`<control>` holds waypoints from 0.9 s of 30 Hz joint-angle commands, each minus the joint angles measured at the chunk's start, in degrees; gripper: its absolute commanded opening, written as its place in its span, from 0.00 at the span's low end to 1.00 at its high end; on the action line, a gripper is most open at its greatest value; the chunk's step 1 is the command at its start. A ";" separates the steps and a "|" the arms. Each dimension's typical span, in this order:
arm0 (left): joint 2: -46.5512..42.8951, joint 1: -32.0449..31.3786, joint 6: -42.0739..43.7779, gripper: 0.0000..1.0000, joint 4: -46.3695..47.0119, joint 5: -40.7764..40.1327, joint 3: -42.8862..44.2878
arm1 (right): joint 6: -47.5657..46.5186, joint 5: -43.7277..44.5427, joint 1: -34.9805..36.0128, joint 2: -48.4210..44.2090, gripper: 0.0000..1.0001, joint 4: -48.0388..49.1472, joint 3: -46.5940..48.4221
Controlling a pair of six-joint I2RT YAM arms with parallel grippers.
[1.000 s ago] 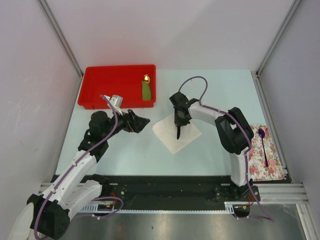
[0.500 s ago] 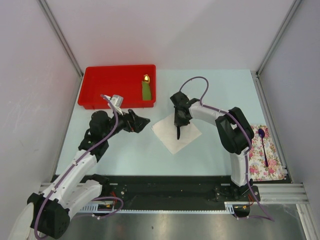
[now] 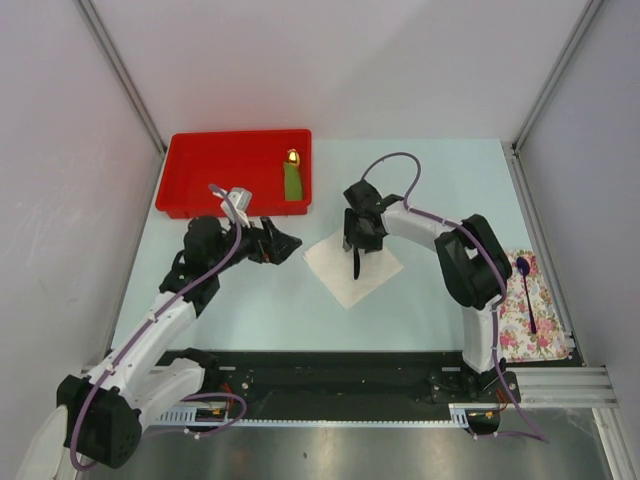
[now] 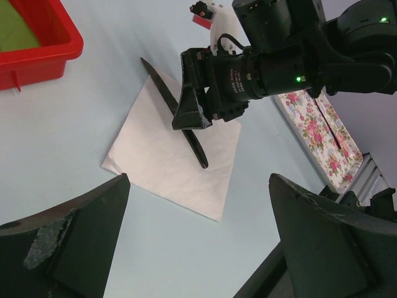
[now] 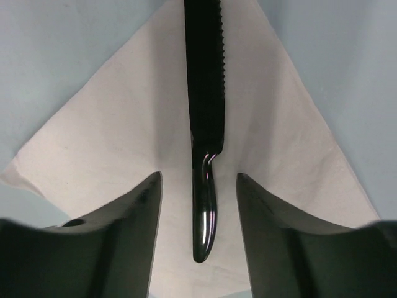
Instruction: Place the utensils on the paper napkin and roll it up
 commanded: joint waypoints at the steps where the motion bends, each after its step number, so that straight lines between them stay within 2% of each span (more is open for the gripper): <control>1: 1.43 0.57 4.22 1.00 -6.27 1.72 7.64 | -5.09 -0.49 -1.67 -7.25 0.65 -2.19 3.91; 5: 2.49 1.62 7.65 1.00 -12.59 3.04 13.61 | -11.68 -2.76 -4.39 -13.49 0.76 -1.59 3.83; 6: 2.92 2.58 7.83 1.00 -13.48 3.39 14.58 | -13.36 -6.00 -5.97 -14.72 0.81 -1.67 3.83; 8: 4.33 4.17 8.35 1.00 -15.76 6.55 17.47 | -19.59 -9.09 -7.55 -17.63 0.83 -3.33 3.40; 12: 6.09 7.51 11.42 1.00 -21.47 8.57 23.98 | -27.42 -15.24 -13.53 -23.86 1.00 -6.85 -0.99; 15: 8.81 7.86 17.48 1.00 -29.64 10.42 30.22 | -32.44 -14.55 -19.15 -32.56 1.00 -7.55 -7.05; 19: 9.52 8.13 27.24 1.00 -40.01 8.32 35.68 | -38.94 -13.76 -30.11 -40.30 1.00 -14.66 -11.89; 21: 8.21 8.57 29.17 1.00 -40.38 7.78 35.07 | -43.31 -15.08 -34.44 -42.76 1.00 -18.69 -14.43; 24: 7.06 8.57 29.19 1.00 -39.33 7.53 33.40 | -49.73 -16.66 -44.81 -44.88 0.99 -21.17 -17.08; 27: 7.15 8.83 27.00 1.00 -38.63 8.92 32.61 | -54.13 -17.63 -52.81 -44.10 0.90 -22.67 -19.81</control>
